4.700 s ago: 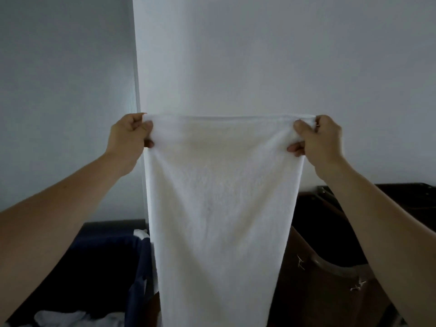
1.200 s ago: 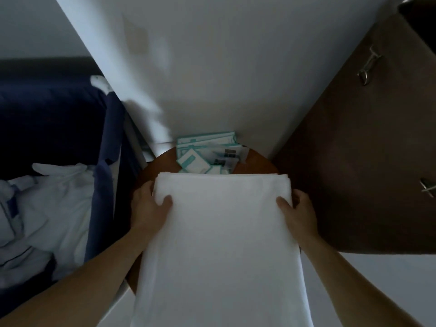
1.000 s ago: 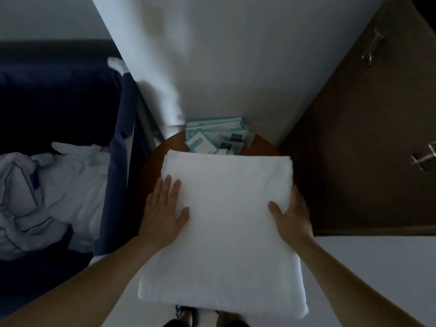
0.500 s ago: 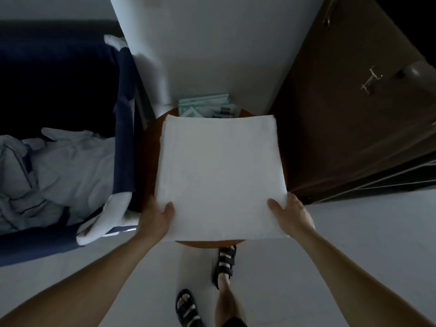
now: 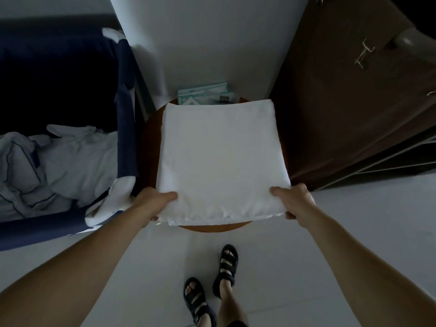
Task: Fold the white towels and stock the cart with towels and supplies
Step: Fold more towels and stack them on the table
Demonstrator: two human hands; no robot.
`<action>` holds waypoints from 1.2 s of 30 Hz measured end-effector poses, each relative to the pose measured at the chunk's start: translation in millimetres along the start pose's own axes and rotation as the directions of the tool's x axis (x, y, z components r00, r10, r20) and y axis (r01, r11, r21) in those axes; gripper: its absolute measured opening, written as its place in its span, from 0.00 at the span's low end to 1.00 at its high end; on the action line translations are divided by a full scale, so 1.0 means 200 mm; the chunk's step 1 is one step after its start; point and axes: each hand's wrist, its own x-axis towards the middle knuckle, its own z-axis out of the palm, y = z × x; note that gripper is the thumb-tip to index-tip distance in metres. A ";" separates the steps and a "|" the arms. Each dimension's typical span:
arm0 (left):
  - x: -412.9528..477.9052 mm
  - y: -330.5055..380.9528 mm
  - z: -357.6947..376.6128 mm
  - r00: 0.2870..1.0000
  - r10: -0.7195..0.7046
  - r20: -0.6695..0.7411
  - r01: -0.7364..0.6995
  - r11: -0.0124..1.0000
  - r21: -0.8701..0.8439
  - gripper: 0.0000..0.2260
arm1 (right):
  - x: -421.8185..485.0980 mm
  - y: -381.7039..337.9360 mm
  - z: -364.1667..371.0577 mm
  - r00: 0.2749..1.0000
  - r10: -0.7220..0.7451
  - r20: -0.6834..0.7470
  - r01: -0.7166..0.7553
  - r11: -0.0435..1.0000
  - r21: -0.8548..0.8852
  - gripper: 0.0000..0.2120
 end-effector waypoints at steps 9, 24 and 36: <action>0.17 0.04 -0.04 0.965 -0.078 0.251 0.173 0.907 -0.384 0.23 | 0.14 -0.11 -0.09 0.901 -0.072 0.428 -0.094 0.931 0.354 0.20; 0.24 0.51 -0.07 0.939 0.318 -0.133 -0.344 0.832 -0.435 0.12 | 0.23 -0.56 -0.09 0.877 -0.459 0.139 0.391 0.853 0.346 0.19; 0.32 0.38 -0.03 0.981 0.140 -0.137 -0.181 0.917 -0.357 0.24 | 0.37 -0.52 -0.05 0.931 -0.273 0.243 0.154 0.896 0.418 0.23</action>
